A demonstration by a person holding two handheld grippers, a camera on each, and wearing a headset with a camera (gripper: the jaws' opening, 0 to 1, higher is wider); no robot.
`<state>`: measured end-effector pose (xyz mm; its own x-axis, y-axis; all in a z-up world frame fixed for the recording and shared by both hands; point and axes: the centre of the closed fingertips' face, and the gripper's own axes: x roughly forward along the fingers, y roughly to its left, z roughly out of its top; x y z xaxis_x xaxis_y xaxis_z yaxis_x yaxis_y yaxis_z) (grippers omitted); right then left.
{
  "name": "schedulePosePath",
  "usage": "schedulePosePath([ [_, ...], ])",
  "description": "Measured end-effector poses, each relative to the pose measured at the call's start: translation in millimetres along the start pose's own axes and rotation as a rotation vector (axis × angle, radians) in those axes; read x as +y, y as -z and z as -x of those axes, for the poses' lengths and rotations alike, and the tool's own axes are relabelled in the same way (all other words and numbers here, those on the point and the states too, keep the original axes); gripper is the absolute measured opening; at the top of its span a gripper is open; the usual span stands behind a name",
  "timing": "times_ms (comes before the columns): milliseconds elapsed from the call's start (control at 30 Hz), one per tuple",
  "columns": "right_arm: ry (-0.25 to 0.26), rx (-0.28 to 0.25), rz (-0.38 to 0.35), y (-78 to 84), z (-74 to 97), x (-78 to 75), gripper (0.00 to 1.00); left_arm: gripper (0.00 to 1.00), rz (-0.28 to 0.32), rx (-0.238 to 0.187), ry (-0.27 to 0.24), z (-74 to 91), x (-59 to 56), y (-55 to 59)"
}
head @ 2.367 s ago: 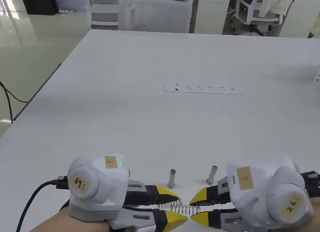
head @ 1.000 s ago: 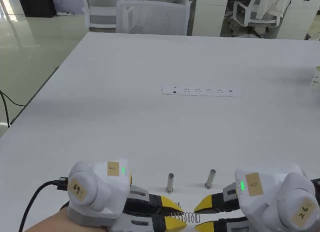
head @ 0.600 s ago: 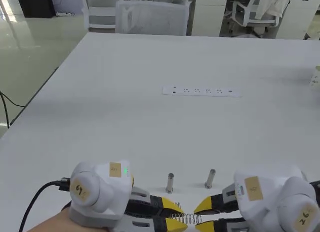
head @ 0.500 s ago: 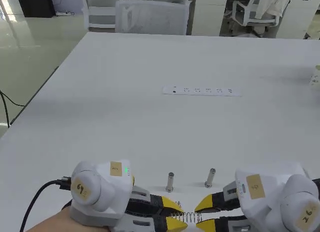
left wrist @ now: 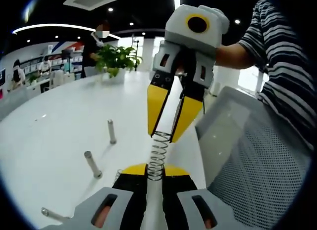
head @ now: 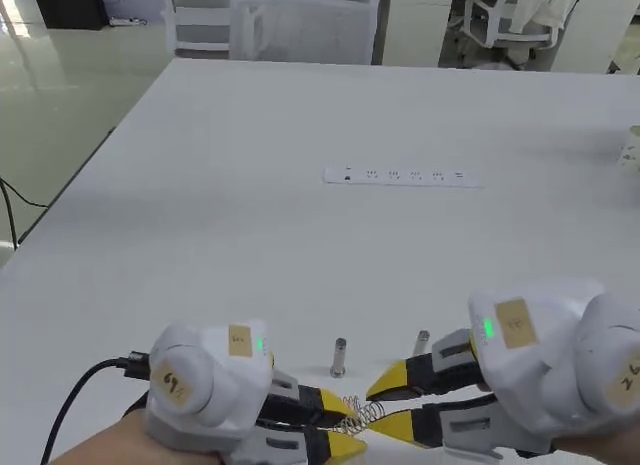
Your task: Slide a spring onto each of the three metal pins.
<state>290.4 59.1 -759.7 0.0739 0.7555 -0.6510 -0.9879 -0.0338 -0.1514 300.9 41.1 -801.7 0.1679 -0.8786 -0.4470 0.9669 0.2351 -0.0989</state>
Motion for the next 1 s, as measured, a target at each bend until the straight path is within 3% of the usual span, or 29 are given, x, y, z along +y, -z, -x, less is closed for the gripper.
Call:
schedulePosePath([
  [300,0.004,-0.008,0.038,-8.4,-4.1,0.6,0.07,0.03,-0.015,0.008,0.0,-3.7,1.5,0.0],
  [700,0.029,-0.034,0.076,-19.7,-6.5,-1.4,0.07,0.03,-0.018,-0.015,0.004,-7.3,1.3,-10.5],
  [1000,0.021,-0.031,0.107,-19.0,-8.0,2.4,0.06,0.03,-0.015,-0.007,0.002,-5.5,-1.6,-6.6],
])
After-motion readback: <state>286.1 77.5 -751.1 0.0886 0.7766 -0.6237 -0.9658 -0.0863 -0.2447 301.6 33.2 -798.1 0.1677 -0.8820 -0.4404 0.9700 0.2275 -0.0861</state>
